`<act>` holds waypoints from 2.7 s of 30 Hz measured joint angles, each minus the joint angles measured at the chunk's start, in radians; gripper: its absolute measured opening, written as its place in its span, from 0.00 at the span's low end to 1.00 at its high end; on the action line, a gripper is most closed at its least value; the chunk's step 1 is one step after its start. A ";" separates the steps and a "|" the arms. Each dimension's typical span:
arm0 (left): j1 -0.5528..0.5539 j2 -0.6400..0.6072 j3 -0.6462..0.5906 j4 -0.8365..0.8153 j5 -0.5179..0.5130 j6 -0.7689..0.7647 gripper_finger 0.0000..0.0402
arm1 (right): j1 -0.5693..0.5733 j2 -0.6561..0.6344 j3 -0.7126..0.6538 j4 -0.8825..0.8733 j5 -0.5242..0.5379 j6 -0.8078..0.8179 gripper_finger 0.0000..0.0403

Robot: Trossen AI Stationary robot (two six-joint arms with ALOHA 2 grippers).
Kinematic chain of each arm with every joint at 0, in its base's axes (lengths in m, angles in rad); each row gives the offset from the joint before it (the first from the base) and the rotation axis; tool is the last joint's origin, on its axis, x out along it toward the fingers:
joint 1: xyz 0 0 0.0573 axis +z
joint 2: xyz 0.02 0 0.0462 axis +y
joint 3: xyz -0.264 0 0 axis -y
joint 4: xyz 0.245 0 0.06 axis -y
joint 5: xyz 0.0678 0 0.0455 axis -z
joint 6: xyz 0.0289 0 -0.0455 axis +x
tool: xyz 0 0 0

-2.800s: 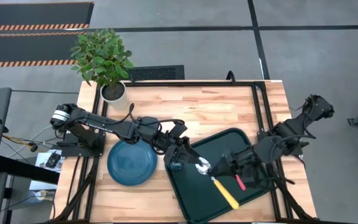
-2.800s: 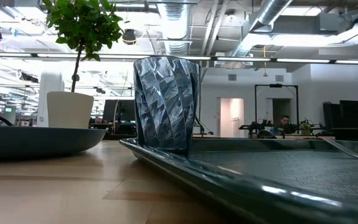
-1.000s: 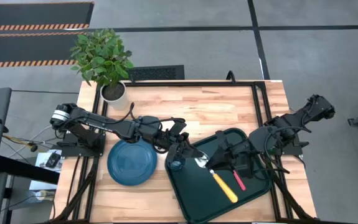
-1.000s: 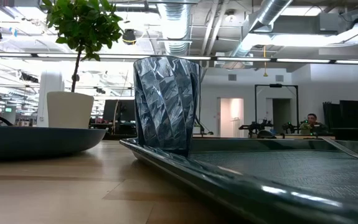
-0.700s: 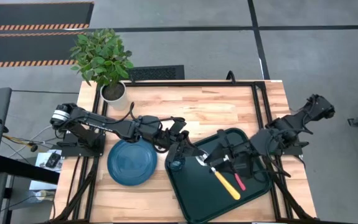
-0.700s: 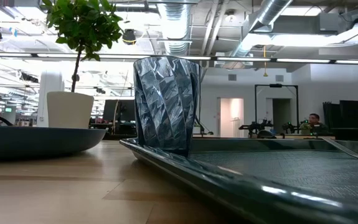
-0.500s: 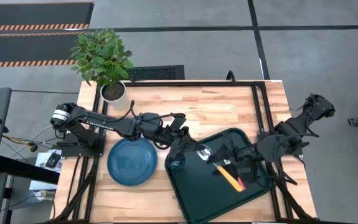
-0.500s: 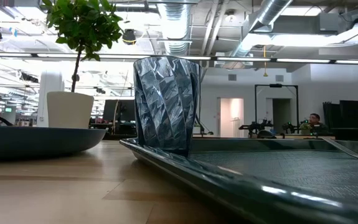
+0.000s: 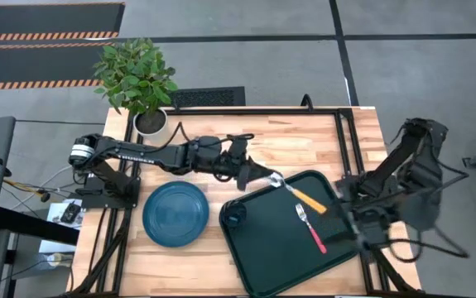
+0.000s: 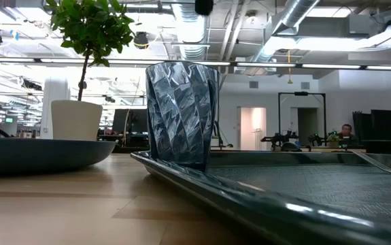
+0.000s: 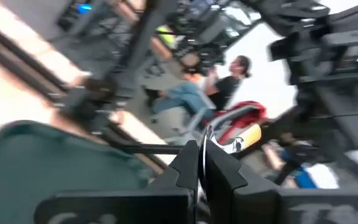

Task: Pick and place plate/cup/fork/spoon on tray
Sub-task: Put the yellow spoon to the right of the pink fork on the black tray

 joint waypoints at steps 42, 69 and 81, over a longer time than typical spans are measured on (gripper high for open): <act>0.106 0.929 1.012 -0.612 0.217 0.321 0.00 | 0.215 -0.049 0.000 -0.274 0.144 0.513 0.61; 0.080 0.949 1.019 -0.569 0.127 0.428 0.00 | 0.209 -0.030 0.000 -0.303 0.143 0.540 0.61; 0.068 0.950 0.999 -0.598 0.100 0.460 0.00 | 0.209 -0.030 0.000 -0.302 0.144 0.551 0.61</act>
